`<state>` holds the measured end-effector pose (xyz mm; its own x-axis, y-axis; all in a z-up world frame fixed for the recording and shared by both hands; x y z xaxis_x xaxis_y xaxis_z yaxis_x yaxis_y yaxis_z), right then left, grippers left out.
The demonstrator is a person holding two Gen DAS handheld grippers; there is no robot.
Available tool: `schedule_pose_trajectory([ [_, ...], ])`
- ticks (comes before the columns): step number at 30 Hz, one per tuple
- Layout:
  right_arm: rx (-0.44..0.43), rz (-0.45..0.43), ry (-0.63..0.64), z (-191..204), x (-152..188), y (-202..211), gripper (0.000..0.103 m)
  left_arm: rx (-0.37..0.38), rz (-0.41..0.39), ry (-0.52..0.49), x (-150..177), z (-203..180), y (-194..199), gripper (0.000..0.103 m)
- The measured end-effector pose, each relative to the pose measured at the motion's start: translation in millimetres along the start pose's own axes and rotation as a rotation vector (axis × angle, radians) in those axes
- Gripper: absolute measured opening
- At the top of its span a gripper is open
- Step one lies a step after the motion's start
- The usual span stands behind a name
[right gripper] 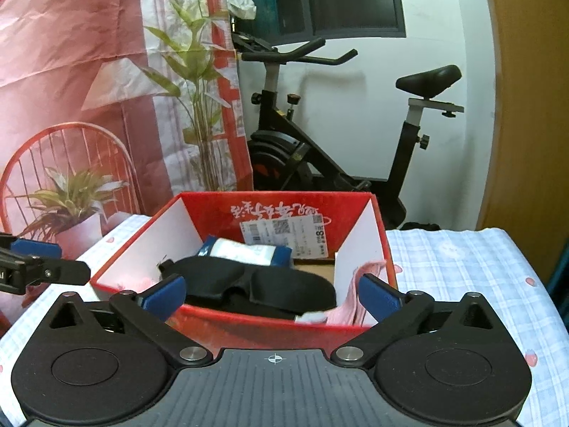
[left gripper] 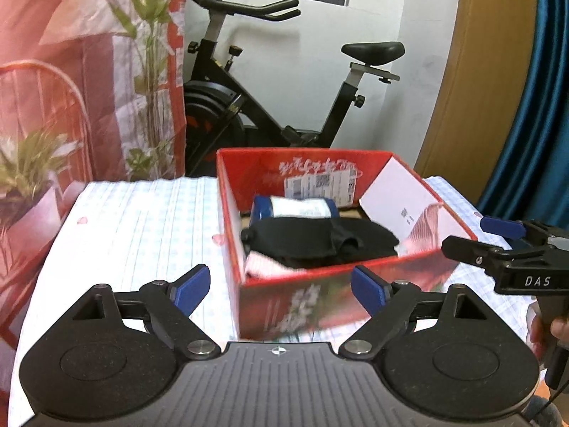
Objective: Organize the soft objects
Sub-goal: 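Lower the left tool onto the green knitted pouch and close on it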
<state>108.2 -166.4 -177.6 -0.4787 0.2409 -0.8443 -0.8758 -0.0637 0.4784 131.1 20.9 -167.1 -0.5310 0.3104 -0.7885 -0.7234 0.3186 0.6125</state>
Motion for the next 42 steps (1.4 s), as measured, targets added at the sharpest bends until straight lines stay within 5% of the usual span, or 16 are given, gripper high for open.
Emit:
schedule_pose_trajectory([
  [7,-0.022,-0.020,0.022,9.2,31.1,23.6,0.103,-0.037,0.011,-0.030,37.7,-3.6,17.2,0.088],
  [22,-0.020,0.027,-0.035,16.6,109.9,31.3,0.103,0.025,0.071,0.090,99.2,-10.0,12.1,0.083],
  [37,-0.025,0.144,-0.002,28.3,141.5,17.9,0.102,0.039,0.084,0.149,118.2,-8.0,6.6,0.070],
  [42,-0.076,0.188,-0.015,27.7,141.5,9.4,0.082,0.081,0.098,0.160,113.3,-9.4,-6.6,0.064],
])
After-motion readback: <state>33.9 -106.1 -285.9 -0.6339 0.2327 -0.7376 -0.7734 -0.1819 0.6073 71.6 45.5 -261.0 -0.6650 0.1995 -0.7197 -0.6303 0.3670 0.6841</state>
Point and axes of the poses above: each gripper's, at about its wrist camera, not at the fingertips, and y roughly against the way its jaws point, z to its left, x to its underside, the point moved 1 cm from there along -y, roughly the way its jaws point, and after that the axes turned 10 degrees about -y, right-handed, at the moved point
